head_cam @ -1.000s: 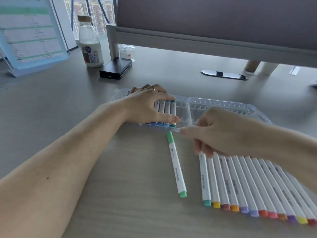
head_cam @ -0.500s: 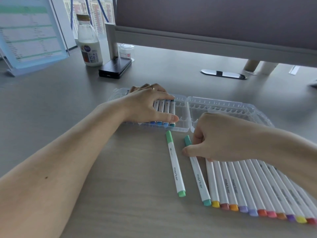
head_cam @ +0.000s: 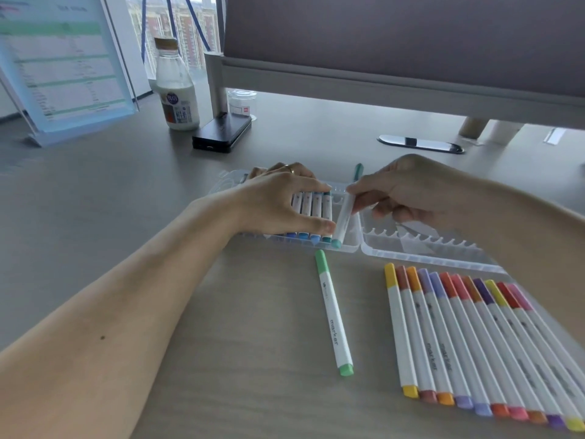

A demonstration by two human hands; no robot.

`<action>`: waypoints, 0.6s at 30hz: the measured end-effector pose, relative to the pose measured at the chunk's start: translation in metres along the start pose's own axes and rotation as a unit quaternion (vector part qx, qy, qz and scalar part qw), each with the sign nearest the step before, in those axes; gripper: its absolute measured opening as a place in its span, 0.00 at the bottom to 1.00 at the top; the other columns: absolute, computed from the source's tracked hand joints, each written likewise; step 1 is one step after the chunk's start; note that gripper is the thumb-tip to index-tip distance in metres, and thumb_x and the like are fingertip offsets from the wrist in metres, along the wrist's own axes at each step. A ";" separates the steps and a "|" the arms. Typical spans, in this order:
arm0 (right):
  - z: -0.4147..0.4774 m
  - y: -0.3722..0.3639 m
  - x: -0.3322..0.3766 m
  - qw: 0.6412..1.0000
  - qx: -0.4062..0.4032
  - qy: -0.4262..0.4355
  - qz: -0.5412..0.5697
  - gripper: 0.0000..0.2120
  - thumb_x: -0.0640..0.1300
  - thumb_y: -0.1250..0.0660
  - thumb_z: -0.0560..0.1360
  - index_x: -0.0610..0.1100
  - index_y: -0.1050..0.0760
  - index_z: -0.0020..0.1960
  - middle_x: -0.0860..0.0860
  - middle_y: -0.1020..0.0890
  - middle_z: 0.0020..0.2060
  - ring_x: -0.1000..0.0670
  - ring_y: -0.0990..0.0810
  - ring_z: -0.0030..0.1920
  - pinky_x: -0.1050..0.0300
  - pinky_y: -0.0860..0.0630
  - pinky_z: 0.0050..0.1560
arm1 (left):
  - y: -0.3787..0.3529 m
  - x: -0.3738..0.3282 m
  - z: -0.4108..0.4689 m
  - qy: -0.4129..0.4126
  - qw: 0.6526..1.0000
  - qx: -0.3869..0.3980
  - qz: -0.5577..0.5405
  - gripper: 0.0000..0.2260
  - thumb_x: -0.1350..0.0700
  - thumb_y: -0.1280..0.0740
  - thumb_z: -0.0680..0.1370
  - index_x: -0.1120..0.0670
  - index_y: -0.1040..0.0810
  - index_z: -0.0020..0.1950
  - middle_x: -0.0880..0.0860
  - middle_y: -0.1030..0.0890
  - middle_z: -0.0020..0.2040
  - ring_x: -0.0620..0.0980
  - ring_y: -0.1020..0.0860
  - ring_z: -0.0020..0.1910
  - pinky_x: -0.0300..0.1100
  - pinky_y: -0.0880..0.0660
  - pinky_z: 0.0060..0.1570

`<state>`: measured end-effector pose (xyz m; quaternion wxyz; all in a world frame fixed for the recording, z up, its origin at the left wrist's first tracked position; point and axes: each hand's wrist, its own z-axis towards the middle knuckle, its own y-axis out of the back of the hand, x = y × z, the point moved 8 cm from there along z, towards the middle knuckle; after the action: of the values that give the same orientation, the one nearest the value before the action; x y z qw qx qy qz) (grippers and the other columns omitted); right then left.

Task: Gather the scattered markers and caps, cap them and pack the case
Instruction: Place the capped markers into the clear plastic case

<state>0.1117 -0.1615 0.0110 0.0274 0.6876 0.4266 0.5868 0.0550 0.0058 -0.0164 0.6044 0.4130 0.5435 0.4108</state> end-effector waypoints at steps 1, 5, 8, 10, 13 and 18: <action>0.004 0.001 -0.001 1.000 -0.003 -0.005 0.001 0.10 0.45 0.26 0.76 0.38 0.14 0.49 0.47 0.11 0.42 0.57 0.23 0.27 0.65 0.33 0.28 | 0.001 0.000 -0.001 0.000 1.000 0.002 -0.002 0.42 0.19 0.40 0.65 0.36 0.29 0.76 0.35 0.31 0.68 0.41 0.34 0.69 0.48 0.38 0.71; 0.013 0.001 -0.004 1.000 -0.018 -0.015 -0.017 0.09 0.46 0.25 0.75 0.40 0.13 0.47 0.48 0.11 0.41 0.57 0.26 0.26 0.66 0.33 0.27 | 0.007 0.004 -0.005 -0.003 1.000 0.001 -0.008 0.36 0.24 0.34 0.70 0.37 0.28 0.75 0.37 0.31 0.71 0.40 0.34 0.69 0.46 0.37 0.67; 0.019 -0.003 -0.005 0.998 -0.029 -0.019 -0.052 0.11 0.49 0.23 0.73 0.41 0.13 0.42 0.50 0.14 0.31 0.57 0.30 0.24 0.66 0.35 0.25 | 0.012 0.002 -0.004 -0.001 1.000 -0.026 -0.001 0.31 0.28 0.36 0.75 0.39 0.28 0.75 0.40 0.29 0.71 0.41 0.32 0.67 0.45 0.38 0.63; 0.022 -0.006 -0.002 0.995 -0.040 -0.013 -0.086 0.13 0.53 0.22 0.71 0.43 0.13 0.39 0.49 0.16 0.30 0.54 0.32 0.29 0.62 0.35 0.28 | 0.015 -0.003 -0.002 -0.005 0.999 -0.048 -0.009 0.32 0.29 0.39 0.77 0.41 0.31 0.78 0.41 0.27 0.70 0.40 0.31 0.65 0.45 0.36 0.61; 0.024 -0.009 0.006 0.988 -0.060 0.002 -0.144 0.14 0.55 0.22 0.70 0.43 0.13 0.41 0.49 0.23 0.30 0.52 0.32 0.30 0.60 0.35 0.29 | 0.014 -0.010 -0.002 -0.018 0.997 -0.066 -0.035 0.38 0.25 0.38 0.73 0.40 0.36 0.80 0.41 0.27 0.70 0.41 0.29 0.65 0.45 0.34 0.61; 0.025 -0.013 0.011 0.983 -0.045 0.038 -0.172 0.14 0.56 0.22 0.71 0.44 0.13 0.42 0.49 0.23 0.30 0.53 0.34 0.27 0.60 0.36 0.27 | 0.004 -0.009 0.000 -0.023 0.999 -0.043 -0.011 0.39 0.25 0.33 0.70 0.37 0.33 0.78 0.39 0.28 0.70 0.41 0.32 0.68 0.46 0.36 0.65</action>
<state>0.1251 -0.1346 0.0049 0.1422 0.5791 0.5128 0.6177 0.0546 -0.0015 -0.0099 0.6389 0.3898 0.5153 0.4176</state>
